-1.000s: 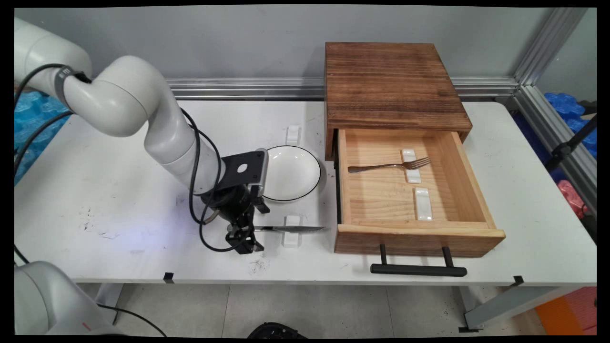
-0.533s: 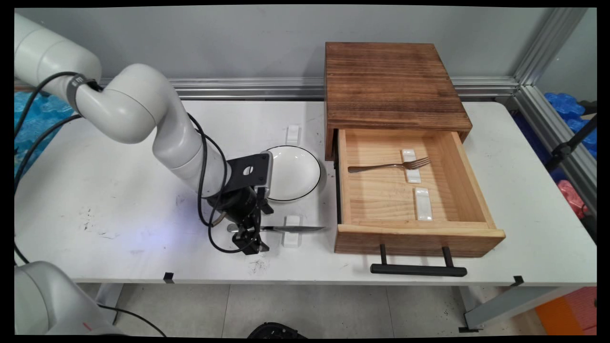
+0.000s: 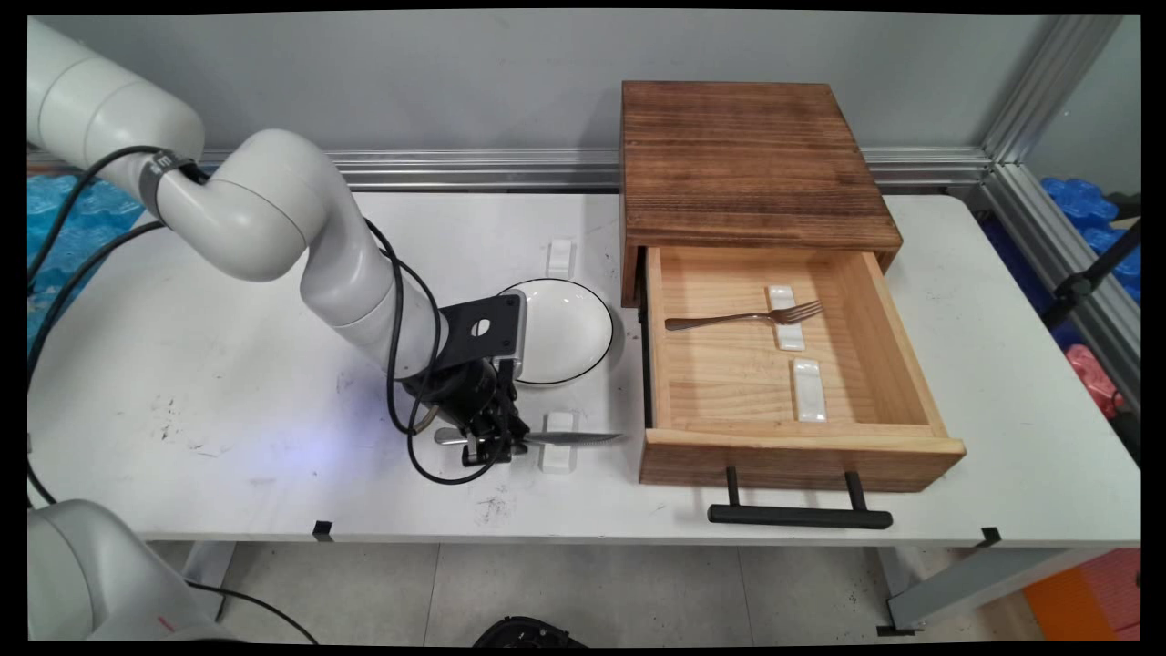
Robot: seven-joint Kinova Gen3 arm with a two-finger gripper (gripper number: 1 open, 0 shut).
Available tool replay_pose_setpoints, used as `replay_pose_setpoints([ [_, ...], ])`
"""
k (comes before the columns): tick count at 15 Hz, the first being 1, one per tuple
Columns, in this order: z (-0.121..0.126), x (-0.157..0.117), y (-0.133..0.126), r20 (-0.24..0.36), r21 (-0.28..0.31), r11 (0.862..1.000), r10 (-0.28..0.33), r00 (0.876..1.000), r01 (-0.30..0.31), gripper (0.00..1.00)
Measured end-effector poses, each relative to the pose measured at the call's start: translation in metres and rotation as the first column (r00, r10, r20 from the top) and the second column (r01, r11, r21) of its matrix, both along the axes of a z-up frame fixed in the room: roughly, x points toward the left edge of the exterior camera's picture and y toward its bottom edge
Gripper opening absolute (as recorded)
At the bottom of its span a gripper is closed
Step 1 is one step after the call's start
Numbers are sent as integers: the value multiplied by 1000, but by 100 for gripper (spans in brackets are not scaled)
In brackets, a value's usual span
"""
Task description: Place the picked object into the drawer
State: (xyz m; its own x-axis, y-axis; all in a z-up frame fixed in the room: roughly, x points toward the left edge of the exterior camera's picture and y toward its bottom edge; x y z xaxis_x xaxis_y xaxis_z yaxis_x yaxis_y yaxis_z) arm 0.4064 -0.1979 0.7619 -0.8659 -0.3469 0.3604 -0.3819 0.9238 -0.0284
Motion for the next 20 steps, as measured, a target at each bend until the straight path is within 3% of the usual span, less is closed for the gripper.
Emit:
replay_pose_setpoints([
  [9,8,5,5,19,-2,1000,-5,1000,6,0],
  [15,44,21,23,23,7,999,-41,999,40,0],
  [20,96,40,33,30,2,998,-60,998,59,0],
])
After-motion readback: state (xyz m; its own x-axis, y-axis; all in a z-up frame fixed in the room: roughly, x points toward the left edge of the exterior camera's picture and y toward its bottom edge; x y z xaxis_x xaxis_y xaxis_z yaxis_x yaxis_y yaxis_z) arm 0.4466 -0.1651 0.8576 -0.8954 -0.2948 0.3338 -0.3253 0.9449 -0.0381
